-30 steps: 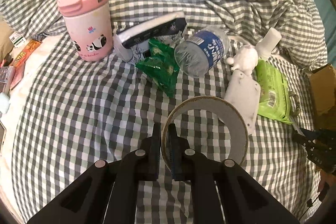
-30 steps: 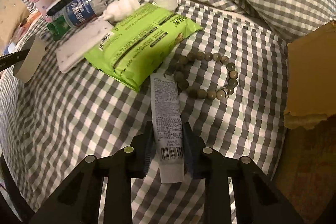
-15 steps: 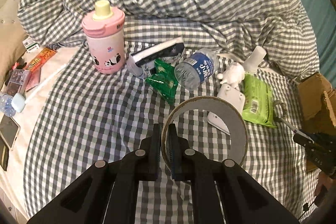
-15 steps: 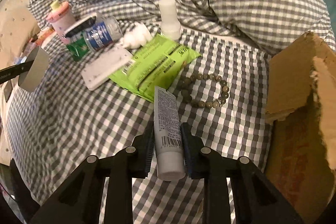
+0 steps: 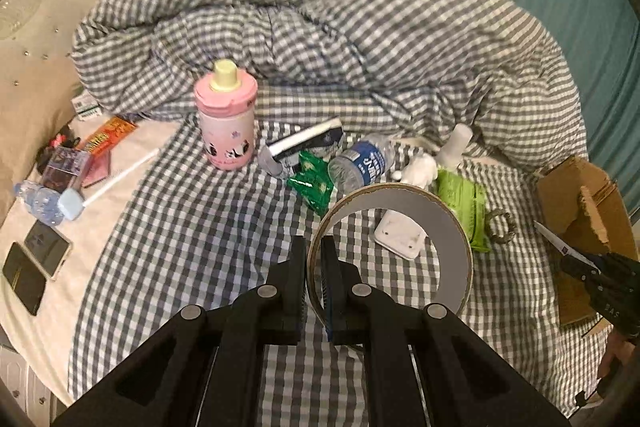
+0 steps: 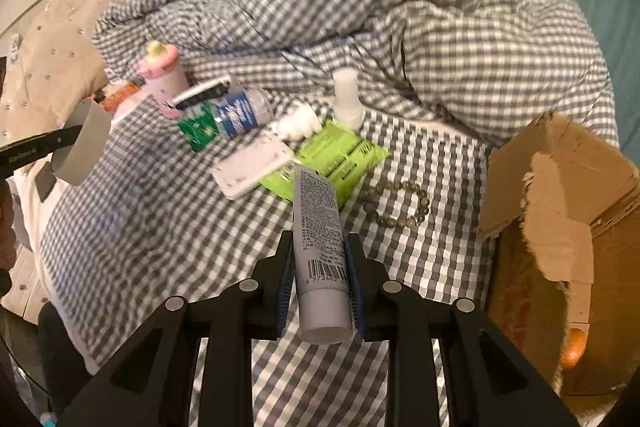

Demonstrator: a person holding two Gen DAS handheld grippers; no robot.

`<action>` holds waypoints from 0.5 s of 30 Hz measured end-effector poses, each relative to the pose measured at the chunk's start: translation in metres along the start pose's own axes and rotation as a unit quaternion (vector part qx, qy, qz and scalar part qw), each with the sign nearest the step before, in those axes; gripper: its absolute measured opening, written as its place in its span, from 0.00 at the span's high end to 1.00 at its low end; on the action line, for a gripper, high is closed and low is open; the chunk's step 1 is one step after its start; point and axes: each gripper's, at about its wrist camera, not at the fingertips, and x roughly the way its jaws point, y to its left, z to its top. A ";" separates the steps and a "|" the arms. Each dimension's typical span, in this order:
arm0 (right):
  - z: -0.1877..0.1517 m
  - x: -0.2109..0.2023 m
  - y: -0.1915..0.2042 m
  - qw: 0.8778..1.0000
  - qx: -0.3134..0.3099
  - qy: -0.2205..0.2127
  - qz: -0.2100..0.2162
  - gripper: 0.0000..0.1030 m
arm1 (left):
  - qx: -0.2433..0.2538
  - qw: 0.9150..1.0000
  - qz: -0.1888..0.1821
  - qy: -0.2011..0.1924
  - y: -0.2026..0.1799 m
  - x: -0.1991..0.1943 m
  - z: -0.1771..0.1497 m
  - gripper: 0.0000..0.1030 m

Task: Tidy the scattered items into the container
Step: 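Lift and carry the tape roll and white tube over the cardboard box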

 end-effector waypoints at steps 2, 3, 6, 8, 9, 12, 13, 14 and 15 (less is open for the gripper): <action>0.000 -0.015 0.005 1.000 -0.003 -0.013 0.002 0.77 | -0.001 1.000 0.001 -0.012 0.000 -0.017 -0.001 0.93; 0.000 -0.023 0.007 1.000 -0.005 -0.020 0.003 0.77 | 0.000 1.000 0.002 -0.019 -0.001 -0.026 -0.001 0.93; -0.002 -0.047 0.012 0.999 -0.007 -0.042 0.005 0.77 | 0.004 0.999 0.006 -0.039 -0.003 -0.050 -0.001 0.93; -0.002 -0.063 0.016 0.998 -0.008 -0.056 0.006 0.77 | 0.007 0.999 0.007 -0.052 -0.007 -0.067 -0.002 0.93; -0.003 -0.073 0.017 0.998 -0.009 -0.065 0.006 0.77 | 0.009 0.998 0.006 -0.057 -0.008 -0.074 -0.002 0.93; -0.005 -0.096 0.020 0.996 -0.012 -0.085 0.006 0.77 | 0.012 0.997 -0.006 -0.071 -0.014 -0.095 -0.001 0.93; -0.005 -0.102 0.019 0.996 -0.013 -0.091 0.005 0.77 | 0.013 0.997 -0.012 -0.076 -0.016 -0.101 -0.002 0.93; -0.006 -0.108 0.020 0.995 -0.013 -0.097 0.005 0.77 | 0.016 0.996 -0.014 -0.085 -0.020 -0.110 -0.003 0.93; -0.007 -0.118 0.020 0.994 -0.013 -0.106 0.005 0.77 | 0.018 0.996 -0.014 -0.091 -0.023 -0.116 -0.003 0.93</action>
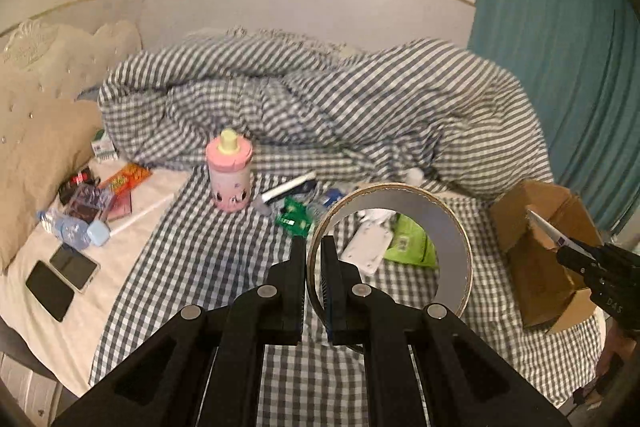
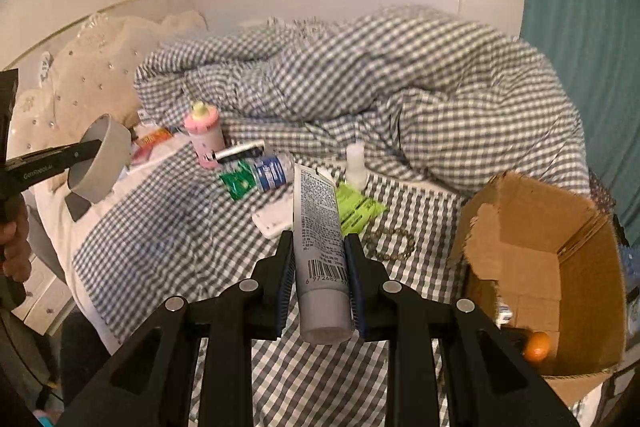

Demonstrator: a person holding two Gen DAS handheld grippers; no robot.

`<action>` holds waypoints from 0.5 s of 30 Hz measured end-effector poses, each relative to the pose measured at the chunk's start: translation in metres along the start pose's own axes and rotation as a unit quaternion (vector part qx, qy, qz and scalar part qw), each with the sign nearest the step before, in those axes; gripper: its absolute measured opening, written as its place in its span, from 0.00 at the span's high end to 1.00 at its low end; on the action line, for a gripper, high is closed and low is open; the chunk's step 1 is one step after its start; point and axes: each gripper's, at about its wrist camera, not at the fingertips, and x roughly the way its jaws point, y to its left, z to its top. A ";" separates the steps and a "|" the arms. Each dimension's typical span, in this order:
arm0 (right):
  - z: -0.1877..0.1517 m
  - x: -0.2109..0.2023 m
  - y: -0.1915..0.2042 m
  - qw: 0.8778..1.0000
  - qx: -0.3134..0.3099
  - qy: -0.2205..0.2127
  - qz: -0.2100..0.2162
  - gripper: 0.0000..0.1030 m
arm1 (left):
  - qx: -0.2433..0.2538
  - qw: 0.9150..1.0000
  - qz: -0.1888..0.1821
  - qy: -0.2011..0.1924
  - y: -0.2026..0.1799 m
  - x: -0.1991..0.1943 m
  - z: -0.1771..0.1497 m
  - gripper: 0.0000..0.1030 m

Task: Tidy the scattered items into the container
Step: 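Lift and carry the tape roll and white tube over the cardboard box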

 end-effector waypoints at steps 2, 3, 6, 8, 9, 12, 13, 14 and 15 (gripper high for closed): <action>0.002 -0.012 0.001 1.000 0.000 -0.013 -0.002 0.77 | 0.002 1.000 -0.003 -0.014 -0.005 -0.014 0.001 0.93; 0.002 -0.020 0.001 1.000 0.000 -0.021 -0.003 0.77 | 0.003 1.000 -0.004 -0.021 -0.008 -0.020 0.002 0.93; 0.004 -0.042 0.003 0.999 0.000 -0.046 -0.007 0.77 | 0.007 0.999 -0.014 -0.046 -0.015 -0.040 0.006 0.93; 0.006 -0.057 0.003 0.998 -0.001 -0.063 -0.010 0.77 | 0.011 0.998 -0.025 -0.064 -0.022 -0.054 0.008 0.93; 0.006 -0.065 0.003 0.997 -0.001 -0.072 -0.011 0.77 | 0.012 0.997 -0.026 -0.073 -0.025 -0.060 0.009 0.93; 0.007 -0.086 0.002 0.995 0.000 -0.097 -0.017 0.77 | 0.015 0.994 -0.026 -0.101 -0.036 -0.080 0.012 0.93; 0.008 -0.093 0.002 0.994 0.000 -0.106 -0.019 0.77 | 0.015 0.993 -0.026 -0.110 -0.039 -0.086 0.013 0.93; 0.008 -0.100 0.001 0.993 0.001 -0.114 -0.022 0.77 | 0.015 0.993 -0.026 -0.118 -0.042 -0.091 0.013 0.93; 0.007 -0.107 0.001 0.992 0.001 -0.123 -0.026 0.77 | 0.016 0.992 -0.025 -0.125 -0.045 -0.095 0.013 0.93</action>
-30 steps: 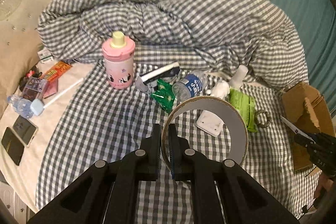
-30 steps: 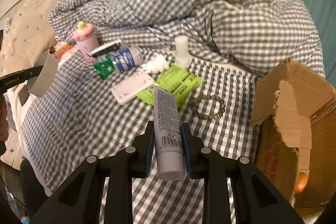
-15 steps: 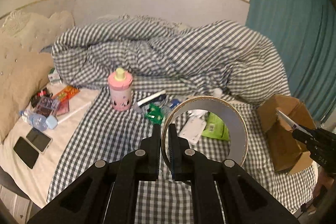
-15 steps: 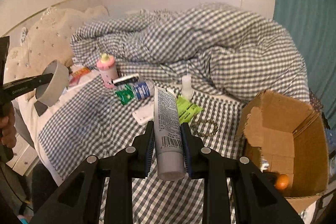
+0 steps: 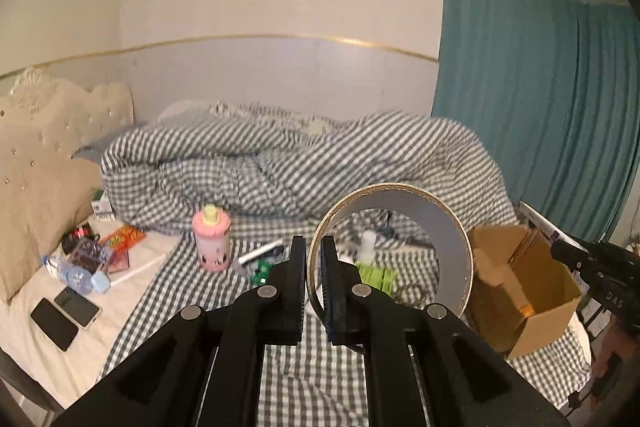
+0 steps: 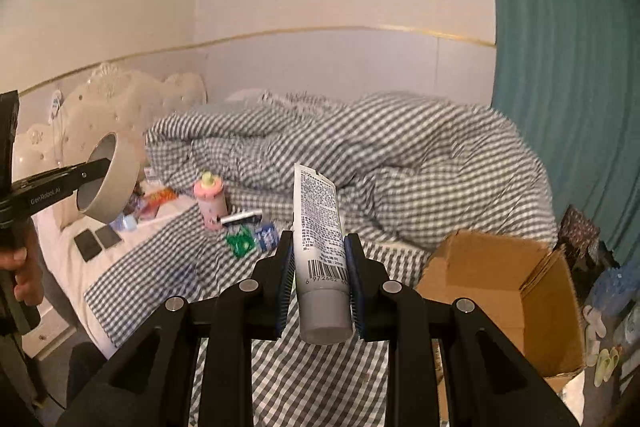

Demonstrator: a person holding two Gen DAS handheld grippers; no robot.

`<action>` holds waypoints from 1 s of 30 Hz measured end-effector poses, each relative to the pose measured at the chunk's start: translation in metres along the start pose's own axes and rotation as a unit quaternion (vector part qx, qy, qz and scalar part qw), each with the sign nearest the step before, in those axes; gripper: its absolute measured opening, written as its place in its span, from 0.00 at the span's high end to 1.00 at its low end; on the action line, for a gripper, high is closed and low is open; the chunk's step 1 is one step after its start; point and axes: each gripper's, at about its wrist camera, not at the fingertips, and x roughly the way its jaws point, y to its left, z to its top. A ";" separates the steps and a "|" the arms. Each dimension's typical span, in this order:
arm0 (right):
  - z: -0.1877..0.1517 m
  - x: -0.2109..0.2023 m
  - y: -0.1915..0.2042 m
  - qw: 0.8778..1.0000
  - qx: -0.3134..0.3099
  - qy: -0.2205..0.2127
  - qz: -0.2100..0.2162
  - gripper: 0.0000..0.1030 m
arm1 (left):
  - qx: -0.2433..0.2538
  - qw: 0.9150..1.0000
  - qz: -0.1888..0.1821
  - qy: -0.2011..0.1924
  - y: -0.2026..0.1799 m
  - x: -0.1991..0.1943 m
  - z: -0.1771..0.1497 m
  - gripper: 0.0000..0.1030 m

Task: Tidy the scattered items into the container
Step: 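Lift and carry the tape roll and white tube over the cardboard box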

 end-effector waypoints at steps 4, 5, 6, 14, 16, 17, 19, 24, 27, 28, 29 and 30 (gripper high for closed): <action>0.002 -0.026 -0.007 0.999 0.010 -0.033 -0.022 0.77 | 0.002 1.000 0.002 -0.031 -0.014 -0.017 0.005 0.93; 0.002 -0.030 -0.010 0.999 0.013 -0.039 -0.028 0.77 | 0.001 0.999 0.000 -0.038 -0.018 -0.020 0.006 0.93; 0.002 -0.034 -0.013 0.998 0.016 -0.044 -0.037 0.77 | 0.001 0.999 0.000 -0.044 -0.022 -0.023 0.006 0.93; -0.015 -0.049 -0.047 0.995 0.040 -0.032 -0.087 0.77 | 0.020 0.998 -0.014 -0.057 -0.064 -0.019 0.001 0.93; -0.019 -0.053 -0.056 0.994 0.045 -0.030 -0.100 0.77 | 0.023 0.998 -0.021 -0.054 -0.075 -0.016 -0.001 0.93; -0.020 -0.054 -0.060 0.993 0.046 -0.028 -0.106 0.77 | 0.026 0.998 -0.025 -0.052 -0.081 -0.013 -0.002 0.93; -0.023 -0.058 -0.070 0.992 0.050 -0.026 -0.117 0.77 | 0.029 0.998 -0.033 -0.051 -0.092 -0.009 -0.002 0.93; -0.030 -0.070 -0.097 0.988 0.063 -0.021 -0.141 0.77 | 0.040 0.997 -0.053 -0.041 -0.120 0.003 -0.004 0.93; -0.035 -0.076 -0.114 0.985 0.068 -0.016 -0.156 0.77 | 0.046 0.996 -0.066 -0.038 -0.139 0.011 -0.004 0.93; -0.037 -0.078 -0.120 0.985 0.069 -0.013 -0.160 0.77 | 0.047 0.996 -0.072 -0.035 -0.146 0.015 -0.004 0.93; -0.039 -0.079 -0.125 0.984 0.069 -0.009 -0.165 0.77 | 0.050 0.995 -0.076 -0.034 -0.155 0.018 -0.005 0.93; -0.041 -0.080 -0.131 0.983 0.069 -0.005 -0.169 0.77 | 0.052 0.995 -0.080 -0.033 -0.161 0.021 -0.005 0.93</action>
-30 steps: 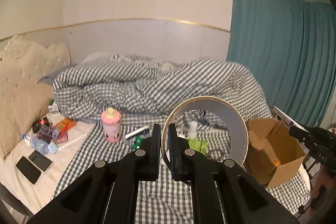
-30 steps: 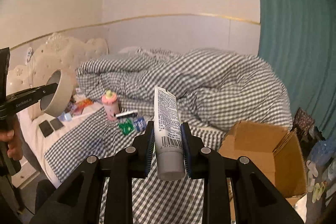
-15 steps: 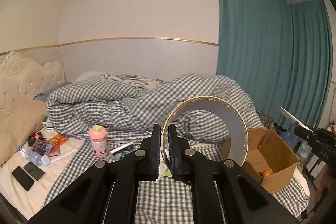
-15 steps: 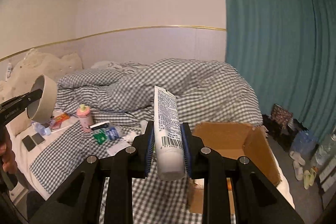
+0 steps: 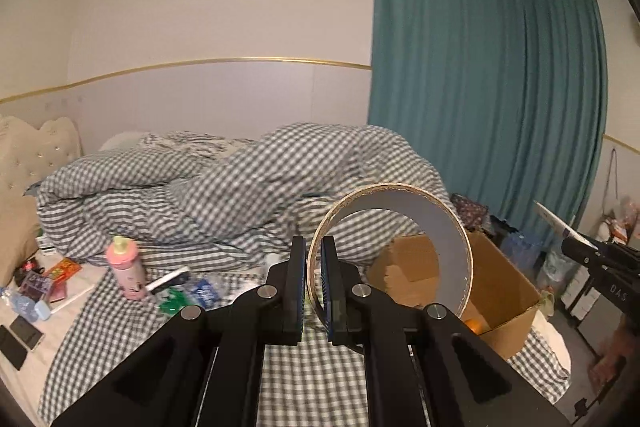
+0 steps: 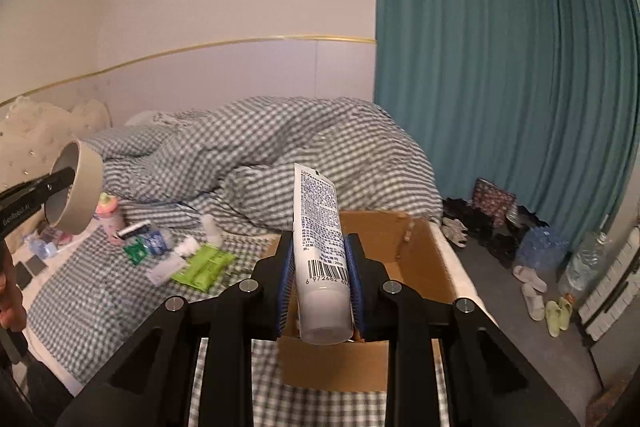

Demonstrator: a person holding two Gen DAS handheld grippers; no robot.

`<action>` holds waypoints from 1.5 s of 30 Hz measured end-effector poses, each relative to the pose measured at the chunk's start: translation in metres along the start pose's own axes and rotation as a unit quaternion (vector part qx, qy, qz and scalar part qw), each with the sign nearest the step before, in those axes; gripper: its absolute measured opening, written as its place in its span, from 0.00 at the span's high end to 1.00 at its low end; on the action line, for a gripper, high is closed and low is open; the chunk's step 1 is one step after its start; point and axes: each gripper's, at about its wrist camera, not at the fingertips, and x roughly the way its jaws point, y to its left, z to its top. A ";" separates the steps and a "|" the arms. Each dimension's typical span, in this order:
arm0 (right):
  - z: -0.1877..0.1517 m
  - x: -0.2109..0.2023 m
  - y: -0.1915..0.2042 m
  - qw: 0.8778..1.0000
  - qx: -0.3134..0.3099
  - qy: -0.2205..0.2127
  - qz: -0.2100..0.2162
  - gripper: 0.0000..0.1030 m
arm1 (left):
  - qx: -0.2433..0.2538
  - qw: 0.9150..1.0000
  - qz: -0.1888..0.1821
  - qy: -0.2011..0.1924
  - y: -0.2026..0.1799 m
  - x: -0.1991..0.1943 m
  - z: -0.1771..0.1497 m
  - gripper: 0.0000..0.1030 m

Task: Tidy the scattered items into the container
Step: 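Lift and carry the tape roll and white tube over the cardboard box, then open both tools to drop the tape roll and tube into the box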

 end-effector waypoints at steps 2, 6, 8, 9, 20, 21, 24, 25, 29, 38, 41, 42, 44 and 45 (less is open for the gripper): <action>-0.002 0.002 -0.014 1.000 0.003 0.003 -0.012 0.77 | 0.006 1.000 -0.010 0.002 -0.015 0.009 0.001 0.93; -0.004 0.003 -0.038 0.999 0.013 0.007 -0.029 0.77 | 0.013 0.999 -0.030 0.007 -0.040 0.026 0.002 0.93; -0.005 0.003 -0.050 0.999 0.018 0.009 -0.037 0.77 | 0.019 0.999 -0.041 0.011 -0.054 0.036 0.001 0.93; -0.006 0.004 -0.057 0.999 0.020 0.010 -0.041 0.77 | 0.021 0.999 -0.046 0.013 -0.061 0.040 0.001 0.93; -0.010 0.025 -0.100 0.997 0.038 0.030 -0.062 0.77 | 0.060 0.993 -0.094 0.045 -0.136 0.085 -0.008 0.93; -0.010 0.028 -0.102 0.997 0.038 0.032 -0.062 0.77 | 0.062 0.992 -0.097 0.048 -0.139 0.089 -0.009 0.93; -0.014 0.043 -0.108 0.997 0.038 0.046 -0.058 0.77 | 0.063 0.990 -0.108 0.069 -0.145 0.109 -0.013 0.93; -0.014 0.048 -0.109 0.996 0.037 0.051 -0.056 0.77 | 0.063 0.989 -0.111 0.077 -0.146 0.115 -0.015 0.93; -0.022 0.073 -0.109 0.995 0.034 0.078 -0.047 0.77 | 0.073 0.984 -0.115 0.112 -0.153 0.141 -0.024 0.93; -0.041 0.137 -0.108 0.987 0.026 0.160 -0.021 0.77 | 0.106 0.967 -0.115 0.200 -0.164 0.199 -0.056 0.93; -0.048 0.157 -0.107 0.982 0.022 0.186 -0.017 0.77 | 0.121 0.960 -0.112 0.228 -0.172 0.216 -0.066 0.93; -0.051 0.163 -0.105 0.981 0.021 0.193 -0.016 0.77 | 0.124 0.958 -0.113 0.234 -0.174 0.220 -0.069 0.93; -0.058 0.174 -0.104 0.977 0.017 0.211 -0.014 0.77 | 0.130 0.953 -0.117 0.249 -0.178 0.230 -0.073 0.93; -0.060 0.180 -0.104 0.975 0.015 0.222 -0.013 0.77 | 0.134 0.950 -0.120 0.255 -0.180 0.233 -0.075 0.93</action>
